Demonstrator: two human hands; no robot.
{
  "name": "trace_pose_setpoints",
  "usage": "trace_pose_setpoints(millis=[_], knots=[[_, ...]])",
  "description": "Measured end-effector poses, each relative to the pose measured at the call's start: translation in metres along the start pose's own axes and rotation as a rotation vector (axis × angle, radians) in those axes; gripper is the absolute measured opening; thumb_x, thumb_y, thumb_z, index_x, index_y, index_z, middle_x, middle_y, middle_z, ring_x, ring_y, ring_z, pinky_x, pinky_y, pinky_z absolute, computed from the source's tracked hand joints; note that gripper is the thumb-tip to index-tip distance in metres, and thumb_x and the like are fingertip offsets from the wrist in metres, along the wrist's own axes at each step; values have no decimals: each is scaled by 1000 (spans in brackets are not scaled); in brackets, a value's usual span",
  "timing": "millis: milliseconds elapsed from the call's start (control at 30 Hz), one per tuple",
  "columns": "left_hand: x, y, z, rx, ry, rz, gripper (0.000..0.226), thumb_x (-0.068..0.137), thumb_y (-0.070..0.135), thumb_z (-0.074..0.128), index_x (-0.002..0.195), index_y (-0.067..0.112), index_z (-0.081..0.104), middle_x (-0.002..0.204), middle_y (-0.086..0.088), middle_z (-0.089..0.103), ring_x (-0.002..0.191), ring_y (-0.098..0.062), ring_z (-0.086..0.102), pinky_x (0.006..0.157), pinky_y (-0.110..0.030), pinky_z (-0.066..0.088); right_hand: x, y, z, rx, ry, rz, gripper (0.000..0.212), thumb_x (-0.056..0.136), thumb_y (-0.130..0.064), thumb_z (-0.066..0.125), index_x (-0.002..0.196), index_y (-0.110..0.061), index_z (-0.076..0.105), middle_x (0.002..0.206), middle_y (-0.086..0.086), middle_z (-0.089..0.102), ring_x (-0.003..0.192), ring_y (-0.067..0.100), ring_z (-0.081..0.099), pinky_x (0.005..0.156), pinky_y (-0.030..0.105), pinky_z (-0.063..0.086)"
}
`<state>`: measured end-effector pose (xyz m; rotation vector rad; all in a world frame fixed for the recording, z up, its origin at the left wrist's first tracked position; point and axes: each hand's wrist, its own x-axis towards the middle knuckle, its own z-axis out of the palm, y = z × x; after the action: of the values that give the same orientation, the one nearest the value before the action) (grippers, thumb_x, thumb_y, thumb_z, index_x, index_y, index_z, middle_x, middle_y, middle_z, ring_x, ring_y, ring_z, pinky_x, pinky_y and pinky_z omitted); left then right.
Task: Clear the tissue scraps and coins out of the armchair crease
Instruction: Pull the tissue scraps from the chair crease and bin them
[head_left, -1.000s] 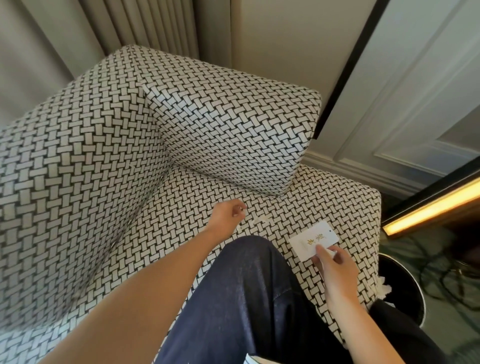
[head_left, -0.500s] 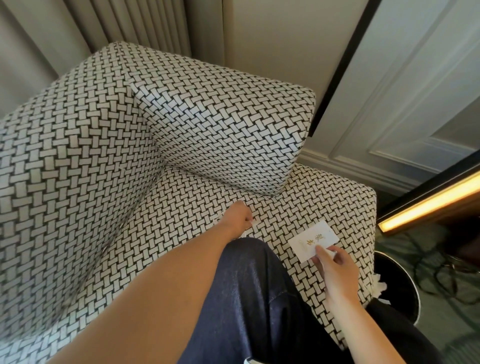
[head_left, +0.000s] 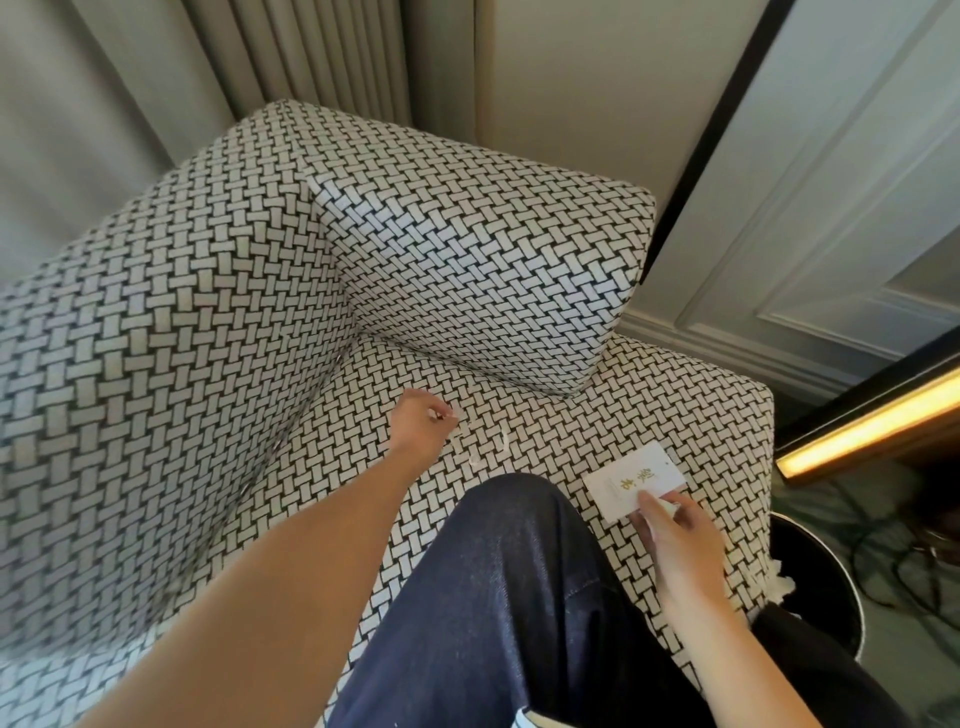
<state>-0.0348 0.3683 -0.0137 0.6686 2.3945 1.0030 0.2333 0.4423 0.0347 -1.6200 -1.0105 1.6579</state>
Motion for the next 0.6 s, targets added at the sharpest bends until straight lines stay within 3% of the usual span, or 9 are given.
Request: trace_pose_setpoints(millis=[133,267,400,533,600], knots=[[-5,8,16,150,-133,143,2,86,10,66,85,8,67,118,-5,52,102,-20,55,88,-27,47,-1,1,0,-4,13,2,23,90,-6,59,112,-1,59,110,12,65,99,21,64,79,28,51],[-3,10,25,247,-115,155,9,91,6,56,94,3,64,112,-9,55,90,-16,51,74,-20,40,2,0,-1,-6,23,-3,19,90,-5,59,108,-1,60,109,12,66,96,20,65,79,27,51],[-3,8,31,305,-142,149,19,95,5,49,106,5,64,109,-10,62,91,-21,59,74,-26,48,5,-1,-4,-12,23,4,20,90,-5,58,109,0,59,109,12,66,95,19,65,81,29,51],[-3,8,28,90,-111,19,13,94,7,53,104,10,59,92,-3,59,73,-12,55,64,-28,54,6,-1,-5,-2,21,11,22,91,-5,57,112,1,58,110,12,65,96,18,65,81,29,51],[-3,8,21,-70,-141,-9,18,92,7,57,106,16,52,83,0,55,65,-9,51,53,-20,52,5,-2,-6,12,25,17,20,91,-5,57,110,0,58,110,11,65,97,19,64,82,29,51]])
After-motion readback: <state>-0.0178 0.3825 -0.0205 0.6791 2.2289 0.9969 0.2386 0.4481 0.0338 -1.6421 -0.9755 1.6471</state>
